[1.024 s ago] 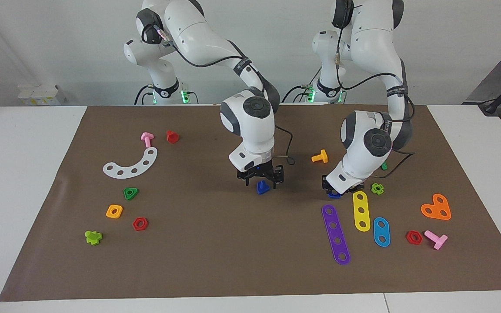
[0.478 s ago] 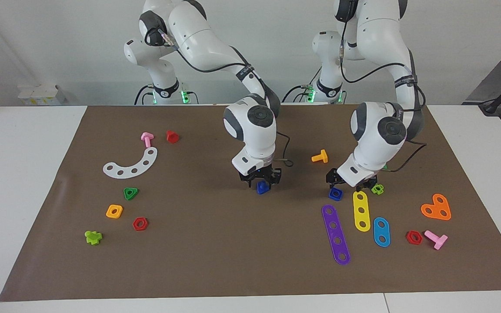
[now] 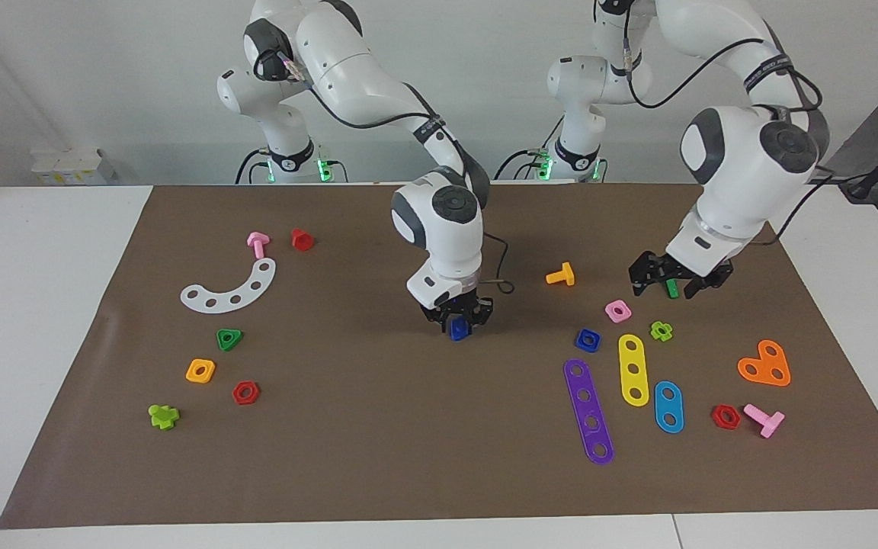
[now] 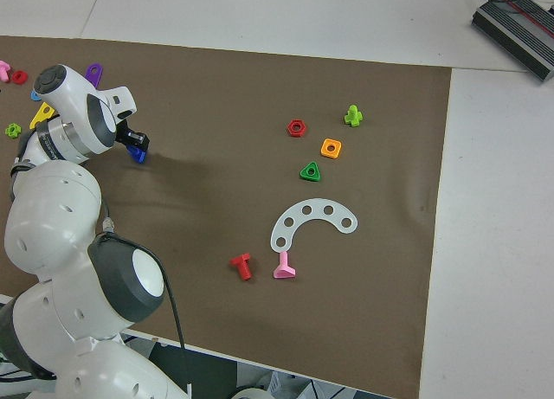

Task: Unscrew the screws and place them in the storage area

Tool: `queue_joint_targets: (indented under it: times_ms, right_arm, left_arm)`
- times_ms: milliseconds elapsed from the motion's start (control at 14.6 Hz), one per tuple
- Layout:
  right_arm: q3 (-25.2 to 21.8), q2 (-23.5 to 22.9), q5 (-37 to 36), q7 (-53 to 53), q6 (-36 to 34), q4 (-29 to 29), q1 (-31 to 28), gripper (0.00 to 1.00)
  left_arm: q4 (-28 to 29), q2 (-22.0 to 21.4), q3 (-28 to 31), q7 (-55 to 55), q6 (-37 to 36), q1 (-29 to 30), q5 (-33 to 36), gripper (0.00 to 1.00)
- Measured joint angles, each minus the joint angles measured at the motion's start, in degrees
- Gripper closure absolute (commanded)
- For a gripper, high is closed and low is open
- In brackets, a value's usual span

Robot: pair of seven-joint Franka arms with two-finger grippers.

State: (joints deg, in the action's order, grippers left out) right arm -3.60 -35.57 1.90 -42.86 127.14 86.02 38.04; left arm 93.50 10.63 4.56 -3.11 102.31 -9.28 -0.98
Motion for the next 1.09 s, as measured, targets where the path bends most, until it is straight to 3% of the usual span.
queue_joint_targets:
  times_ms: [205, 751, 820, 888, 956, 1093]
  right_arm:
    - [0.19, 0.01, 0.00, 0.00, 0.01, 0.35, 0.12, 0.50]
    - [0.85, 0.33, 0.00, 0.00, 0.01, 1.08, 0.25, 0.54]
    - [0.85, 0.34, 0.01, 0.02, 0.02, 1.08, 0.25, 0.60]
    - [0.85, 0.37, 0.00, 0.02, 0.03, 1.09, 0.25, 0.84]
    - [0.85, 0.39, 0.00, 0.05, 0.04, 1.09, 0.25, 1.00]
    - [0.84, 0.40, 0.01, 0.05, 0.04, 1.12, 0.25, 1.00]
  left_arm:
    - [-1.65, -2.49, 0.53, 0.00, -3.23, 0.73, 2.38, 0.01]
    - [1.56, -7.97, 0.67, -3.76, -4.15, 6.98, 2.54, 0.00]
    - [1.56, -8.16, 0.46, -3.37, -4.14, 6.93, 2.54, 0.00]
    - [1.56, -8.31, 0.17, -2.39, -4.14, 6.81, 2.54, 0.00]
    - [1.56, -8.44, -0.20, -1.38, -4.14, 6.70, 2.54, 0.00]
    - [1.62, -8.86, -0.97, -0.47, -4.34, 6.41, 2.54, 0.01]
